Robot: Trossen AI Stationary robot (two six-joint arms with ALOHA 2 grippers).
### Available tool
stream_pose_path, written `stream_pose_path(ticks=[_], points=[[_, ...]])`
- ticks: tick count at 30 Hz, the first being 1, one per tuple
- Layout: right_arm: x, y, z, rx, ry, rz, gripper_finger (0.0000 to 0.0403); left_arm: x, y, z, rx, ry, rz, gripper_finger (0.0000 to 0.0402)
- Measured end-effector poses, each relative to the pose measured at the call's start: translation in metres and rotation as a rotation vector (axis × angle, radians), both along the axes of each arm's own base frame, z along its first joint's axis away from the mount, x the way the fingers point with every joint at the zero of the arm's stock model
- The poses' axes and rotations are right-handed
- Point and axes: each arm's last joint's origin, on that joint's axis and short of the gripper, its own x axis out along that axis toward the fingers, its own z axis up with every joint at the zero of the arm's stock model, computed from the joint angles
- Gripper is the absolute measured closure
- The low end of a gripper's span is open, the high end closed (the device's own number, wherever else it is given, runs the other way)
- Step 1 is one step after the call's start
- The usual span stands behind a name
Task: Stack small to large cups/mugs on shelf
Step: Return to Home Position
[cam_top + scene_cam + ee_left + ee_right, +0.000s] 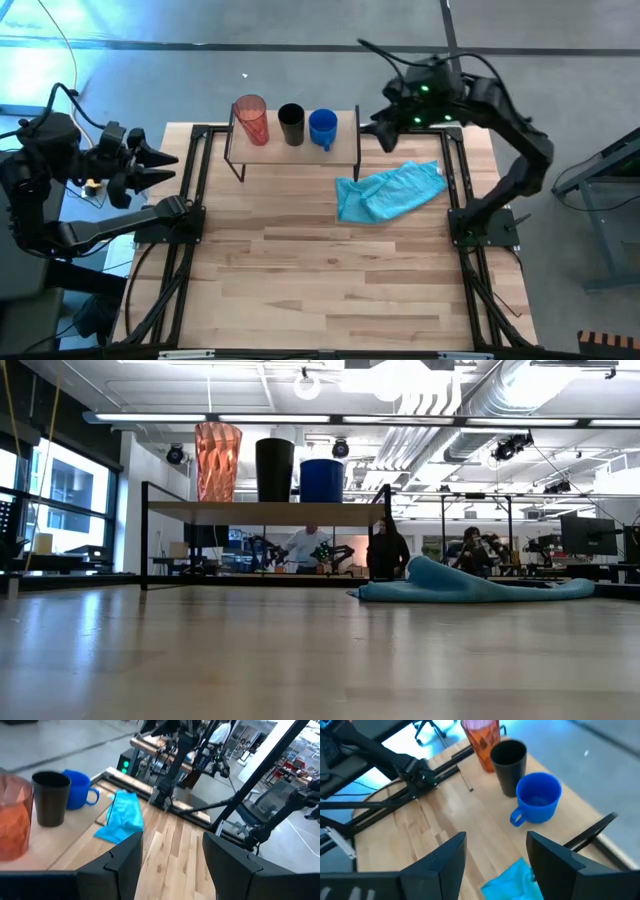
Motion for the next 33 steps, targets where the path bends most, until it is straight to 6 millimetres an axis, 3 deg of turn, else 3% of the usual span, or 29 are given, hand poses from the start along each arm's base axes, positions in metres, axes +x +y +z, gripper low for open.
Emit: stream_pose_path(ticks=[11,17,26,33], points=[[-0.027,0.027,0.02,-0.253,-0.026,0.145,0.0203,0.003,0.002,0.017,0.105,-0.143,-0.003,0.0208],[-0.03,0.038,0.035,-0.394,-0.13,0.235,0.0203,0.007,0.006,0.016,0.233,-0.127,-0.027,0.0208],[-0.027,0.049,0.043,-0.542,-0.17,0.295,0.0203,0.035,0.03,-0.016,0.483,-0.196,-0.11,0.0208],[-0.032,0.051,0.037,-0.546,-0.096,0.331,0.0203,0.039,0.034,-0.054,0.532,-0.303,-0.093,0.0208]])
